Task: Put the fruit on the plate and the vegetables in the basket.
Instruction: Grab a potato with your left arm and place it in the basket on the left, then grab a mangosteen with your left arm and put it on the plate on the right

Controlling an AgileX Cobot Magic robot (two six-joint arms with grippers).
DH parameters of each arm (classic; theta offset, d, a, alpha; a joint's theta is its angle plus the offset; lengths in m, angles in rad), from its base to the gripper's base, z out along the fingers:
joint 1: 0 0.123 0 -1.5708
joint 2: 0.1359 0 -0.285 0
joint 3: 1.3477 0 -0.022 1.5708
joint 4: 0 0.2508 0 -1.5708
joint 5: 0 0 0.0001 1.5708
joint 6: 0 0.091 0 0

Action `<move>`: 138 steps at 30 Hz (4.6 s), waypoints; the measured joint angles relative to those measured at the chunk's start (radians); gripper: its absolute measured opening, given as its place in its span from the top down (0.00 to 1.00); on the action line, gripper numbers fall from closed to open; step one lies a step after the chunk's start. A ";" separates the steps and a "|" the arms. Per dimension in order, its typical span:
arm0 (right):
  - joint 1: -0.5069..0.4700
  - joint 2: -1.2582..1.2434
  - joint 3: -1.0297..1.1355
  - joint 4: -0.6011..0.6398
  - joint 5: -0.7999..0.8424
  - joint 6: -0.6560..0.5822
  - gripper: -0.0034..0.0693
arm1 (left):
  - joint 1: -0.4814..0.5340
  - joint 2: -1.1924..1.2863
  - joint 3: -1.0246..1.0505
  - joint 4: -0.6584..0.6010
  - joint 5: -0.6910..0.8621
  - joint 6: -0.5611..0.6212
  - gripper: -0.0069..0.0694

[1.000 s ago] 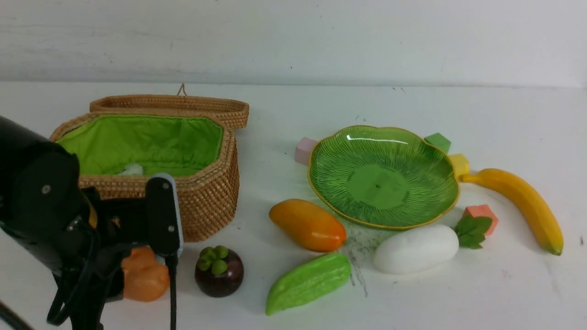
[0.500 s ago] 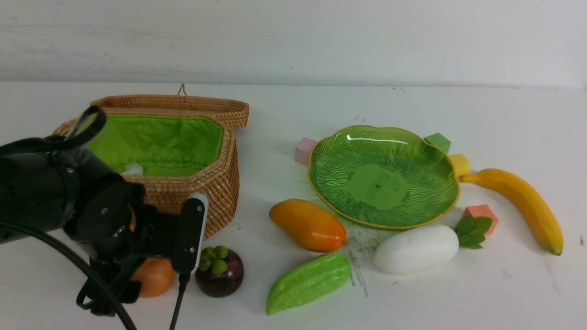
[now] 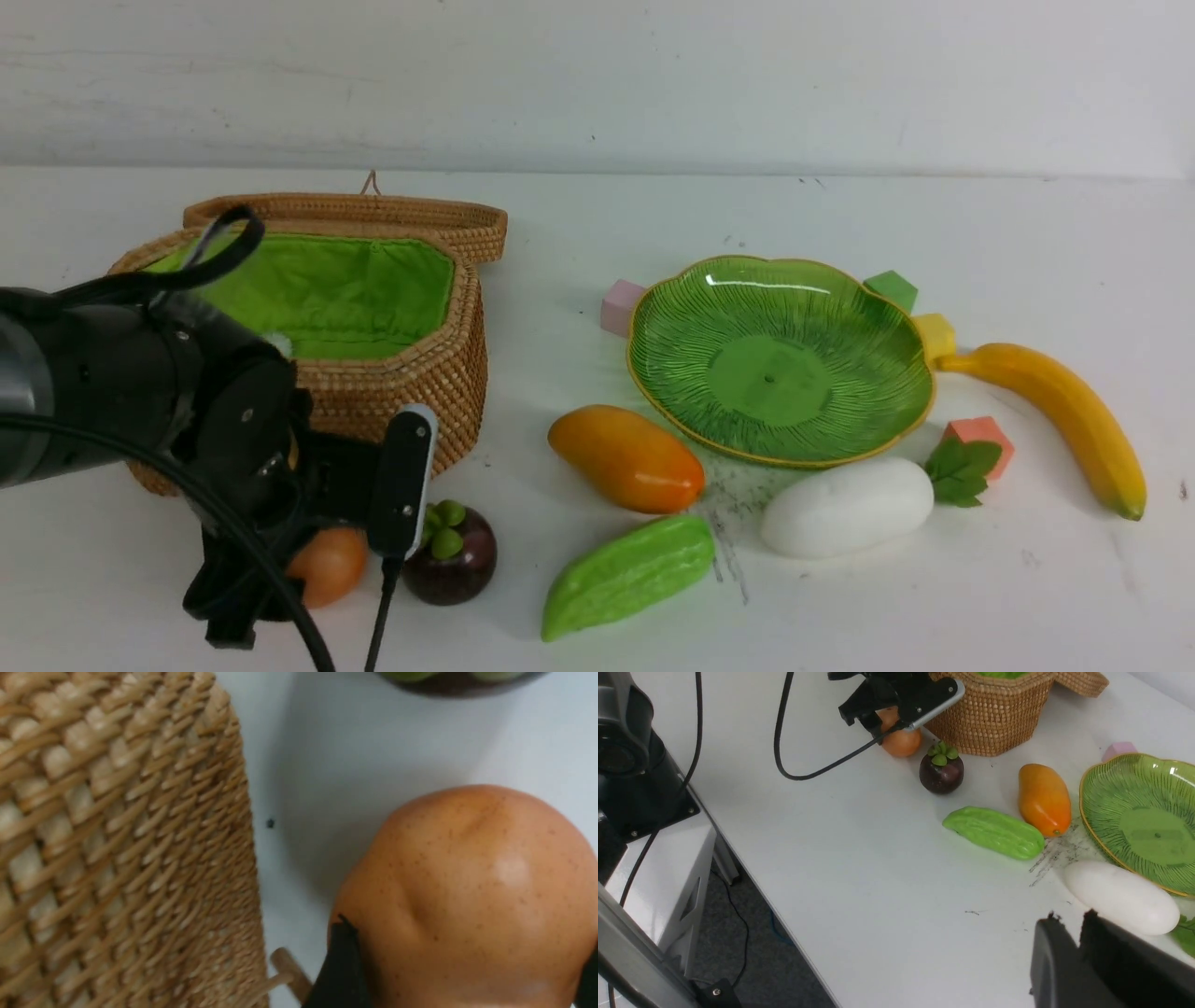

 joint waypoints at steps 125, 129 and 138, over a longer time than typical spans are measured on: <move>0.000 0.000 0.002 -0.098 -0.042 0.278 0.80 | -0.240 0.123 -0.138 0.008 0.016 -1.333 0.28; 0.000 0.000 0.002 -0.097 -0.062 0.278 0.80 | -0.240 0.074 -0.144 -0.020 0.030 -1.333 0.28; 0.000 0.000 0.002 -0.090 -0.076 0.278 0.80 | -0.240 -0.036 -0.147 -0.038 -0.050 -1.333 0.25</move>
